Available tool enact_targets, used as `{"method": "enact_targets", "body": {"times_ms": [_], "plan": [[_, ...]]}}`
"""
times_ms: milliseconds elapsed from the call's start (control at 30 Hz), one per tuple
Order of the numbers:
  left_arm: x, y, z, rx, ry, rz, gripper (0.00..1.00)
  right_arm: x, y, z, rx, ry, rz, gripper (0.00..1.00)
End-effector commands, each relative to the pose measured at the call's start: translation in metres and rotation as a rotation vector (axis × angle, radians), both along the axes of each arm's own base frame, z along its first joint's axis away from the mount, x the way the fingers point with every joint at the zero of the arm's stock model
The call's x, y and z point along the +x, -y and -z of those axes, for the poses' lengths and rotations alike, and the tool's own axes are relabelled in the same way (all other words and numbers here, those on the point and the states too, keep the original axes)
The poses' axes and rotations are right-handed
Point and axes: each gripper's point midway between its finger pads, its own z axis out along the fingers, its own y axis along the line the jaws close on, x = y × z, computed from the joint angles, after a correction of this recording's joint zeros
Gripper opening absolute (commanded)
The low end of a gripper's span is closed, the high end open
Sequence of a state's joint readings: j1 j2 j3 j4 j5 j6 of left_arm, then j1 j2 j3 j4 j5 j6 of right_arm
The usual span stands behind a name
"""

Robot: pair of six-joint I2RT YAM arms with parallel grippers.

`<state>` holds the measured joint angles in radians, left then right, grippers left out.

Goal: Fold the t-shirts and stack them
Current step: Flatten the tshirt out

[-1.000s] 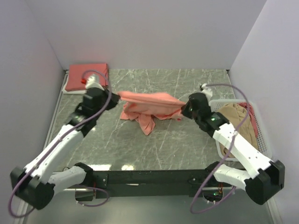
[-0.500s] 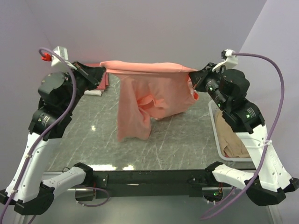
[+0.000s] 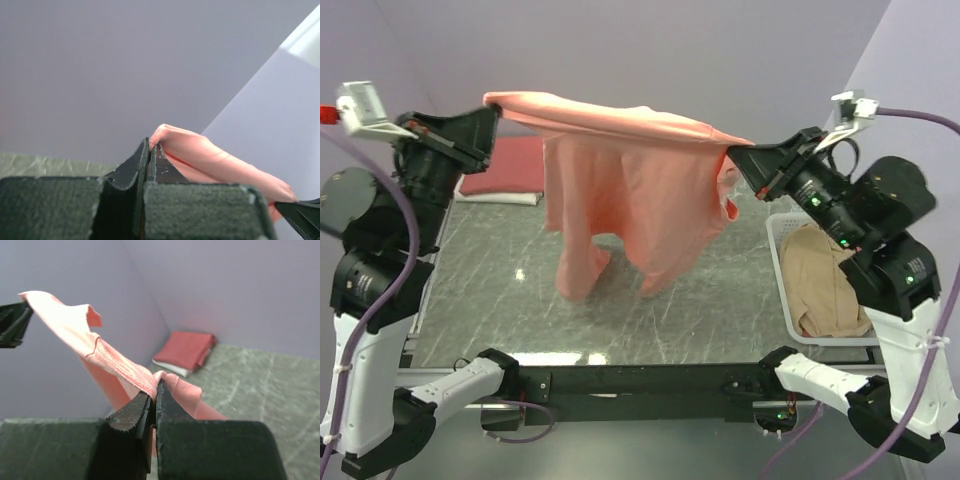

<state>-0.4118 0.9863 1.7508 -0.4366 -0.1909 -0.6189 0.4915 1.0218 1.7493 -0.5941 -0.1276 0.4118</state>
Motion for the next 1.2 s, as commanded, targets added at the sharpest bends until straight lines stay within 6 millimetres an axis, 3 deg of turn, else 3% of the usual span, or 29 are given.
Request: {"method": "enact_targets", "body": {"times_ms": [0,33,100,133,233,267,333,367,433,467,500,533,567,633,667,700,733,800,833,867,900,933,967,1000,1033,1067,1100,1133,1167], "plan": [[-0.043,-0.100,-0.080,-0.154,0.241,-0.426,0.01,-0.007,0.051,-0.049,0.086,0.111,0.217,0.00],[-0.041,-0.100,-0.086,-0.154,0.256,-0.428,0.01,0.010,0.044,-0.044,0.072,0.084,0.228,0.00],[-0.011,-0.085,-0.085,-0.121,0.237,-0.414,0.01,0.030,0.040,-0.038,0.052,0.065,0.251,0.00],[0.001,-0.078,-0.084,-0.106,0.228,-0.399,0.01,0.054,0.034,-0.025,0.024,0.028,0.275,0.00],[0.068,-0.045,-0.062,-0.041,0.157,-0.344,0.01,0.114,0.028,0.016,-0.035,-0.086,0.331,0.00],[0.111,-0.031,-0.037,-0.006,0.089,-0.330,0.01,0.129,0.026,0.033,-0.048,-0.128,0.329,0.00],[0.159,-0.018,-0.006,0.005,0.023,-0.259,0.01,0.175,0.033,0.073,-0.060,-0.221,0.375,0.00],[0.206,-0.006,0.036,0.032,-0.070,-0.230,0.01,0.190,0.033,0.098,-0.072,-0.275,0.372,0.00],[0.250,0.011,0.076,0.035,-0.152,-0.141,0.01,0.227,0.049,0.144,-0.073,-0.379,0.422,0.00],[0.292,0.024,0.130,0.057,-0.258,-0.104,0.01,0.239,0.054,0.165,-0.074,-0.425,0.438,0.00],[0.310,0.031,0.153,0.070,-0.305,-0.078,0.01,0.260,0.062,0.198,-0.096,-0.491,0.463,0.00],[0.323,0.038,0.154,0.076,-0.305,-0.046,0.01,0.268,0.067,0.218,-0.110,-0.537,0.481,0.00],[0.349,0.051,0.214,0.105,-0.434,-0.003,0.01,0.277,0.072,0.229,-0.115,-0.561,0.498,0.00],[0.363,0.058,0.233,0.100,-0.483,0.048,0.16,0.295,0.090,0.283,-0.146,-0.696,0.536,0.01],[0.368,0.061,0.256,0.086,-0.542,0.073,0.26,0.303,0.093,0.286,-0.138,-0.711,0.537,0.06],[0.367,0.059,0.259,0.075,-0.552,0.069,0.49,0.309,0.098,0.309,-0.143,-0.766,0.546,0.11],[0.364,0.052,0.285,0.071,-0.608,0.057,0.57,0.307,0.101,0.318,-0.155,-0.804,0.552,0.31],[0.344,0.039,0.263,0.020,-0.571,0.020,0.68,0.304,0.104,0.320,-0.167,-0.809,0.552,0.49],[0.331,0.031,0.296,0.018,-0.646,-0.011,0.69,0.303,0.104,0.318,-0.160,-0.795,0.552,0.59],[0.312,0.023,0.277,-0.014,-0.631,-0.045,0.69,0.293,0.103,0.331,-0.164,-0.821,0.551,0.61],[0.300,0.015,0.285,-0.028,-0.659,-0.086,0.70,0.288,0.103,0.332,-0.160,-0.818,0.552,0.61],[0.282,0.010,0.326,-0.025,-0.749,-0.106,0.70,0.280,0.101,0.319,-0.145,-0.791,0.549,0.61],[0.261,0.005,0.311,-0.060,-0.724,-0.118,0.68,0.266,0.103,0.336,-0.160,-0.829,0.558,0.61],[0.245,0.000,0.322,-0.078,-0.753,-0.141,0.66,0.254,0.103,0.329,-0.152,-0.814,0.561,0.61],[0.218,-0.008,0.372,-0.074,-0.858,-0.181,0.64,0.246,0.103,0.329,-0.147,-0.809,0.570,0.61],[0.195,-0.012,0.360,-0.113,-0.826,-0.194,0.62,0.227,0.103,0.356,-0.167,-0.859,0.573,0.61],[0.178,-0.016,0.374,-0.127,-0.854,-0.213,0.56,0.213,0.098,0.347,-0.149,-0.828,0.565,0.61],[0.149,-0.021,0.419,-0.116,-0.942,-0.243,0.55,0.207,0.094,0.348,-0.135,-0.807,0.555,0.60],[0.131,-0.024,0.412,-0.137,-0.912,-0.249,0.55,0.186,0.092,0.375,-0.155,-0.855,0.541,0.60]]}}
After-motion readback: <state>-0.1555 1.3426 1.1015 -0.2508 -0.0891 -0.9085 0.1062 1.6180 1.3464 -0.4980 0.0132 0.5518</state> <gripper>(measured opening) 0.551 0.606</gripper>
